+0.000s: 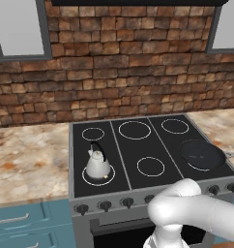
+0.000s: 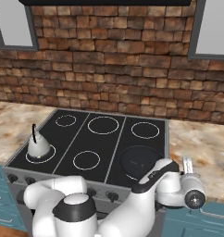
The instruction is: Pick the pan from the cabinet and place it on the stove. Then turn on the stove burner for the pan.
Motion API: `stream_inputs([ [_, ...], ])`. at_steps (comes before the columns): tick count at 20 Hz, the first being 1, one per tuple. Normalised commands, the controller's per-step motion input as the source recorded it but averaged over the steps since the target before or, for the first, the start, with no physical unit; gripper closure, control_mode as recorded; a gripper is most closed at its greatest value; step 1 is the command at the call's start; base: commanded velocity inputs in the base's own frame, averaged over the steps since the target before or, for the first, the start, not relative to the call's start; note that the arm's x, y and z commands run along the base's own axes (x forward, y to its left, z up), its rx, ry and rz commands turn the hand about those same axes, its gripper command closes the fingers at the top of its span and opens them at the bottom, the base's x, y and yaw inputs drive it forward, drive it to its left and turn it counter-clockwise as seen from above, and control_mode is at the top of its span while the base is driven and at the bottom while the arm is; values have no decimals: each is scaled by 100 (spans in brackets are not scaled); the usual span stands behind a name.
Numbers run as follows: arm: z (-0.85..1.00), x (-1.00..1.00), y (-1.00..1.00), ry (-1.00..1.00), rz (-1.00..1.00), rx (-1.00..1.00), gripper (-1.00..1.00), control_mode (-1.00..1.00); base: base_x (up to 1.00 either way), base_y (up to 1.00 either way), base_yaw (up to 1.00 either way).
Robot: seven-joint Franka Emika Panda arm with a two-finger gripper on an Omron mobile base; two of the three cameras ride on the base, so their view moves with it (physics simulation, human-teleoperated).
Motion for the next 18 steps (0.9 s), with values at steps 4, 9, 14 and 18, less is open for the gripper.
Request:
stream_inputs([
  [4,23,-60,9,0,0,0,-100,-100,0,0,0],
  [9,37,-71,20,0,0,2,-100,-100,0,0,0],
  [14,36,-70,26,0,0,16,-100,-100,0,0,0],
  [18,36,-64,33,-3,1,29,-100,-100,0,0,0],
])
